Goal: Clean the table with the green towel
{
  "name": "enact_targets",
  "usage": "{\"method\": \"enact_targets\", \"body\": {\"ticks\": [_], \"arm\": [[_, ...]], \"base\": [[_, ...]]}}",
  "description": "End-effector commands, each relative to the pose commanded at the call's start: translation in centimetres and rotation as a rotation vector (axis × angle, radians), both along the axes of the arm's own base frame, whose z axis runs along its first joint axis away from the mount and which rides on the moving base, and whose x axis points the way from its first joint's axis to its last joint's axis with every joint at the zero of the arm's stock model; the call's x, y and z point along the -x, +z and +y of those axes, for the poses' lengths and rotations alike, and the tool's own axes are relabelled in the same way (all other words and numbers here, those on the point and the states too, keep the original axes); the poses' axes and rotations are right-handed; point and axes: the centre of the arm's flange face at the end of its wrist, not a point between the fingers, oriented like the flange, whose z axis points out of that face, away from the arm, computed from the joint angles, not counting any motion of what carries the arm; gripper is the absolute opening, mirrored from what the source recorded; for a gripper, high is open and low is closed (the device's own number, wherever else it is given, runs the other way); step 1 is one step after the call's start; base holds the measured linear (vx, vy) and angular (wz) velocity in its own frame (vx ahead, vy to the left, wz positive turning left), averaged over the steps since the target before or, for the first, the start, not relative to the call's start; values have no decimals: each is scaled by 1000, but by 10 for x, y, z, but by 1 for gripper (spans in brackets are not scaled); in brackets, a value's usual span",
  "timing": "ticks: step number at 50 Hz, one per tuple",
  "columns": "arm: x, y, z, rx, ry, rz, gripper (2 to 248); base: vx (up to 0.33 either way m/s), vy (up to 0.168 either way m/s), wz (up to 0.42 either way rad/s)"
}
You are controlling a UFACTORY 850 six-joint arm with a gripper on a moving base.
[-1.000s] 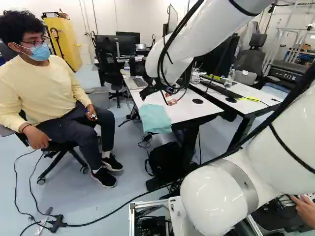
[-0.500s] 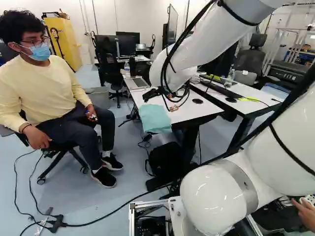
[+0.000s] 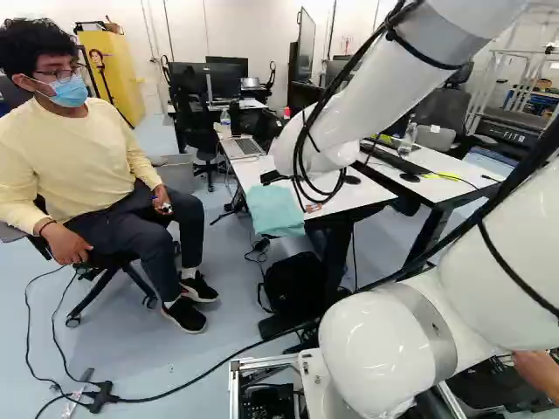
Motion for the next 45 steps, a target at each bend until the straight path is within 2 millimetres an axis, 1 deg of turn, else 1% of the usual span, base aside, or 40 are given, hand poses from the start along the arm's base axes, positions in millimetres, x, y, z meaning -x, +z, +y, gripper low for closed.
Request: {"method": "enact_targets", "body": {"ticks": [22,45], "arm": [[25,-33,-20,-13,-50,-119,247],[49,-57,-34,-19,-89,-215,247]], "base": [[0,0,0],[0,0,0]]}}
